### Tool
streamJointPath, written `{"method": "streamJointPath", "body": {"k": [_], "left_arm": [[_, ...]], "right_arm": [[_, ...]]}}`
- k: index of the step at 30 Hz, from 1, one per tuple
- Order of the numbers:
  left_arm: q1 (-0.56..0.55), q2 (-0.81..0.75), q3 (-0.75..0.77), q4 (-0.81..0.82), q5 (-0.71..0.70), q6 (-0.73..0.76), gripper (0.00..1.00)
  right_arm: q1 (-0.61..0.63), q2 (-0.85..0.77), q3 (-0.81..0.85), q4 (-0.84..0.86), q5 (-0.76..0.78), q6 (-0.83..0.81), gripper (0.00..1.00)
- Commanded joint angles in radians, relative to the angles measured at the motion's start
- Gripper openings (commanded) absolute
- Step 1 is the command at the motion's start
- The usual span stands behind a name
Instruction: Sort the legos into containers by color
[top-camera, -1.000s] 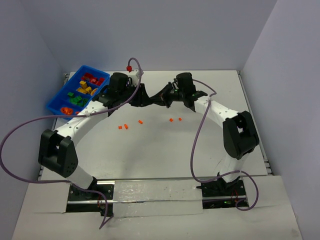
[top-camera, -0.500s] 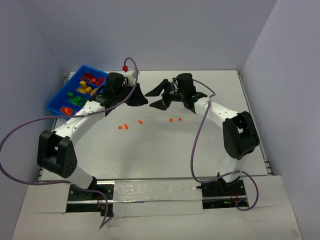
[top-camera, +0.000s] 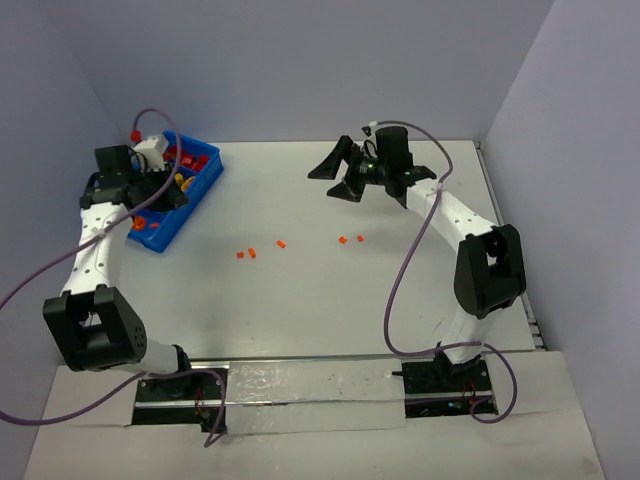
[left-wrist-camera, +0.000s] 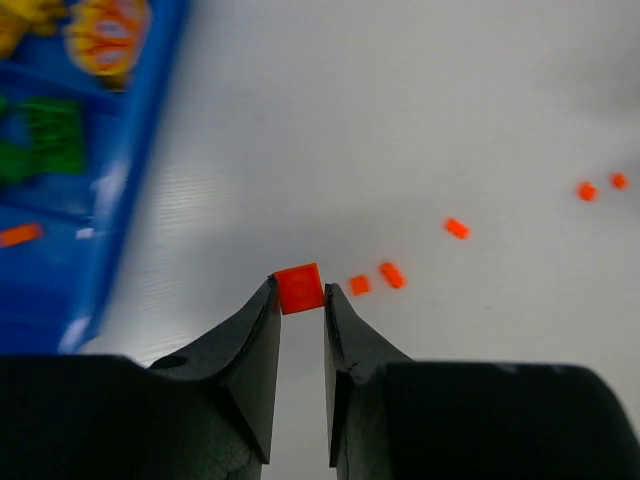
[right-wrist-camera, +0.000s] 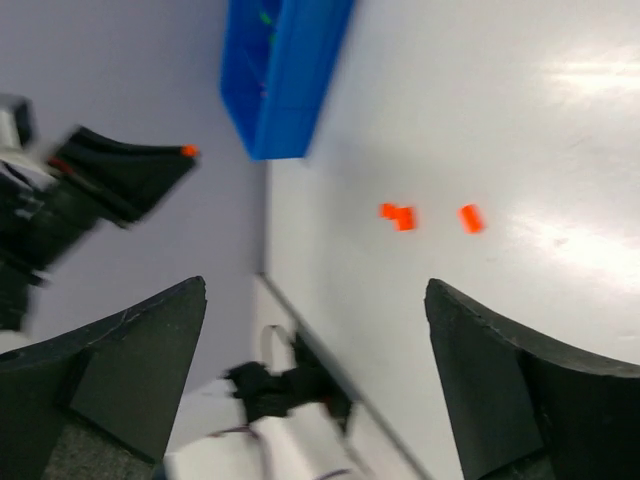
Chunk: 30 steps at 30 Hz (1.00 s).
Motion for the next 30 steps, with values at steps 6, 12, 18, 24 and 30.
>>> {"method": "streamJointPath", "body": {"k": [6,12,18,24,30], "left_arm": [[0.273,0.134,0.178,-0.188,-0.059,0.342,0.0],[0.283,0.248,0.249,-0.181,-0.101,0.391,0.0],[0.281,0.366,0.311,-0.161,-0.125,0.395,0.04],[0.281,0.428,0.33,-0.142,-0.142,0.384,0.11],[0.282,0.478,0.368,-0.147,-0.149,0.386,0.34]], "right_arm": [[-0.014,-0.051,0.09,-0.277,0.058,-0.541,1.0],[-0.018,-0.035,0.1,-0.346,0.108,-0.666,1.0],[-0.018,-0.033,0.085,-0.404,0.191,-0.747,1.0],[-0.023,-0.031,0.077,-0.427,0.211,-0.777,1.0],[-0.023,-0.015,0.077,-0.456,0.273,-0.81,1.0]]}}
